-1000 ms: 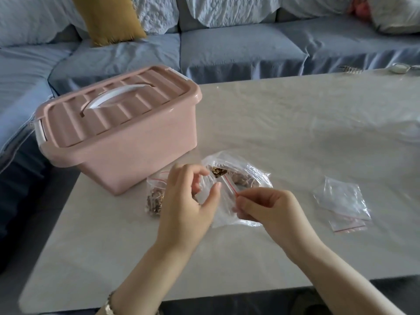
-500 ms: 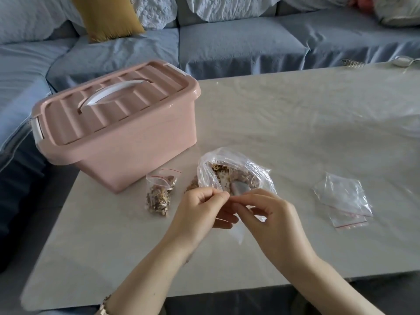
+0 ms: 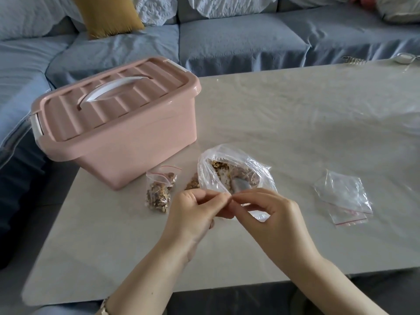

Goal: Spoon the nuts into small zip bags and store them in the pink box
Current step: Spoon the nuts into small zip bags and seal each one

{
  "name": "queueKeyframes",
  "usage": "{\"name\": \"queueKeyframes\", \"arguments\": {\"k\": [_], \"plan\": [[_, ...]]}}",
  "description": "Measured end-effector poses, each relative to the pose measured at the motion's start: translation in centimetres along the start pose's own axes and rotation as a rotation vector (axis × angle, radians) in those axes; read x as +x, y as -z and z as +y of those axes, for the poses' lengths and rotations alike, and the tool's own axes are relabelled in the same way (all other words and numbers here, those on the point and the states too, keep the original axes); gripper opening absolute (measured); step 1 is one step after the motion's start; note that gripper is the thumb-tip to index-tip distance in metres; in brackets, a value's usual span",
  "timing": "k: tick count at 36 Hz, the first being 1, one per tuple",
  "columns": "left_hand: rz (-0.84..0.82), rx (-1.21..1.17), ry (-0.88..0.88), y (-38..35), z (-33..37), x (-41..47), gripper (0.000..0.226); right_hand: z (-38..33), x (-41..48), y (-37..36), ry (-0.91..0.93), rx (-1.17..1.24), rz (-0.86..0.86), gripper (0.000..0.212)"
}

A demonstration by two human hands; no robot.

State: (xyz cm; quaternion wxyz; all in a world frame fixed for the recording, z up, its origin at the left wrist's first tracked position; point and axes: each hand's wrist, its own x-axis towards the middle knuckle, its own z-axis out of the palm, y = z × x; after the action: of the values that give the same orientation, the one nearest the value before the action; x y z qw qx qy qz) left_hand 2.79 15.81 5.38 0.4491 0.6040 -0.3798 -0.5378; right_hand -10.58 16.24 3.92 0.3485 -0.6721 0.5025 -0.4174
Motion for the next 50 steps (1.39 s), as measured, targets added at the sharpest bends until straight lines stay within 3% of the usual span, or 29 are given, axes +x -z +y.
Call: {"name": "queueKeyframes", "arguments": {"k": [9, 16, 33, 39, 43, 47, 50], "plan": [[-0.140, 0.166, -0.141, 0.8, -0.2, -0.4, 0.016, -0.8, 0.8, 1.1, -0.224, 0.124, -0.159, 0.020], [-0.180, 0.233, -0.171, 0.9, -0.4, -0.5, 0.017, -0.7, 0.6, 1.6, -0.246, 0.122, -0.266, 0.018], [-0.218, 0.263, -0.207, 0.8, -0.8, -0.6, 0.018, -0.2, 0.5, 1.9, -0.222, 0.006, -0.282, 0.026], [-0.163, 0.452, -0.385, 0.7, -1.0, -0.9, 0.018, -0.2, 0.6, 1.6, -0.273, 0.083, -0.283, 0.023], [-0.135, 0.437, -0.406, 0.8, -1.4, -0.9, 0.016, -0.3, 0.3, 1.3, -0.255, 0.064, -0.291, 0.016], [-0.250, 0.391, -0.377, 1.0, -1.4, -1.3, 0.014, -0.4, 0.4, 1.5, -0.259, 0.028, -0.326, 0.018], [-0.371, 0.282, -0.312, 1.6, -1.3, -1.2, 0.017, -0.7, 0.5, 1.9, -0.345, 0.259, -0.410, 0.021]]}}
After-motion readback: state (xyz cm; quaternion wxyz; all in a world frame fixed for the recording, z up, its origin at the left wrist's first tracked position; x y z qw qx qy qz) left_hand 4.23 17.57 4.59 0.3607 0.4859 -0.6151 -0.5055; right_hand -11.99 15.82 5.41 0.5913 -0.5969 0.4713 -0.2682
